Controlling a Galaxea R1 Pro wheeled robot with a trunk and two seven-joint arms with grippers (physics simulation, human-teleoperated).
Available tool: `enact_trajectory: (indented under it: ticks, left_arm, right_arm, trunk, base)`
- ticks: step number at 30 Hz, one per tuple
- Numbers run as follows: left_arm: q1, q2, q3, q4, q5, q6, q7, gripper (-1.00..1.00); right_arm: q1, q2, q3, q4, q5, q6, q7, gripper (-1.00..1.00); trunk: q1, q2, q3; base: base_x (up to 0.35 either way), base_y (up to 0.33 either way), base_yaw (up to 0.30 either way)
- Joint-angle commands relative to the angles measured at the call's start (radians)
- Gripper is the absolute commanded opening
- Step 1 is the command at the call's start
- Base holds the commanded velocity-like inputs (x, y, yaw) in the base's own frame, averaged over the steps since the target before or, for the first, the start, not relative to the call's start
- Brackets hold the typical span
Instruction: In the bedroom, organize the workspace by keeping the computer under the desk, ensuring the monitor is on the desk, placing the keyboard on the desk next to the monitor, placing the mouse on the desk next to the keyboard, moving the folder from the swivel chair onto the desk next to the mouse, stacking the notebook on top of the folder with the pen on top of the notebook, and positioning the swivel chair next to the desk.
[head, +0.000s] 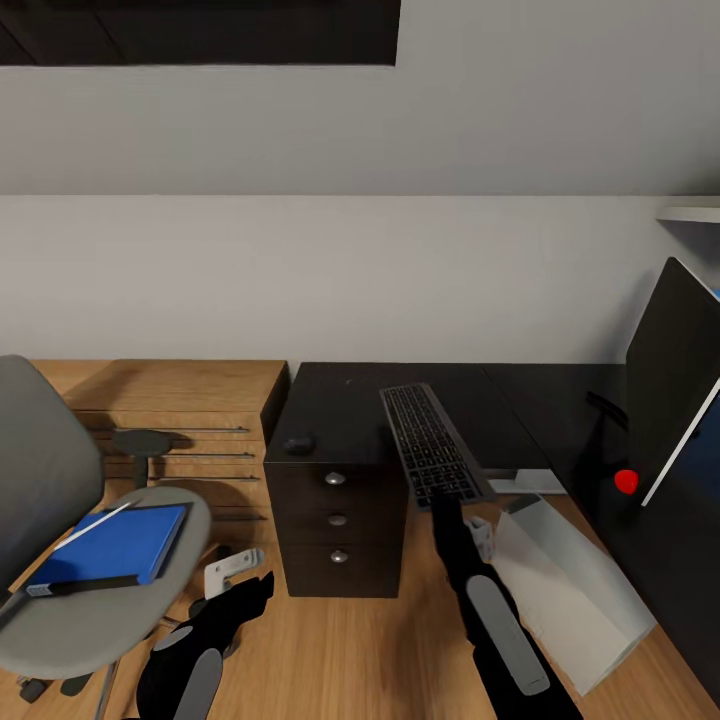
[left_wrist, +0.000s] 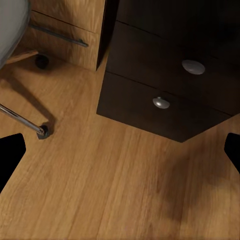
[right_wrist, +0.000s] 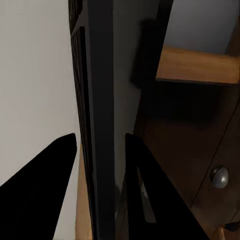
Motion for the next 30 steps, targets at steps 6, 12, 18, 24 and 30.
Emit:
enact_trajectory:
  ticks: [6,12,18,24,30]
  left_arm:
    - [-0.001,0.0,-0.001,0.001,0.01,0.002,0.01,1.0]
    - [-0.001,0.0,-0.001,0.011,0.008,0.002,0.01,1.0]
    - [-0.001,-0.001,-0.001,0.012,0.008,0.001,0.01,1.0]
    - [-0.001,-0.001,-0.001,0.014,0.008,0.001,0.01,1.0]
    - [-0.001,-0.001,-0.001,0.014,0.009,0.001,0.01,1.0]
  right_arm:
    - [-0.003,-0.006,-0.04,0.006,-0.01,-0.008,-0.004,-1.0]
    - [-0.004,-0.014,-0.079,0.015,-0.01,-0.008,-0.004,-1.0]
    - [-0.004,-0.015,-0.087,0.024,-0.014,-0.011,-0.004,-1.0]
    - [-0.004,-0.015,-0.107,0.025,-0.016,-0.025,-0.004,-1.0]
    - [-0.004,-0.013,-0.112,0.022,-0.018,-0.028,-0.001,-1.0]
  trunk:
    - [0.0,-0.001,-0.001]
    - [0.0,-0.001,-0.001]
    - [0.0,-0.001,-0.001]
    - [0.0,-0.001,-0.001]
    - [0.0,-0.001,-0.001]
  base:
    - [0.0,0.0,0.0]
    - [0.0,0.0,0.0]
    - [0.0,0.0,0.0]
    - [0.0,0.0,0.0]
    - [0.0,0.0,0.0]
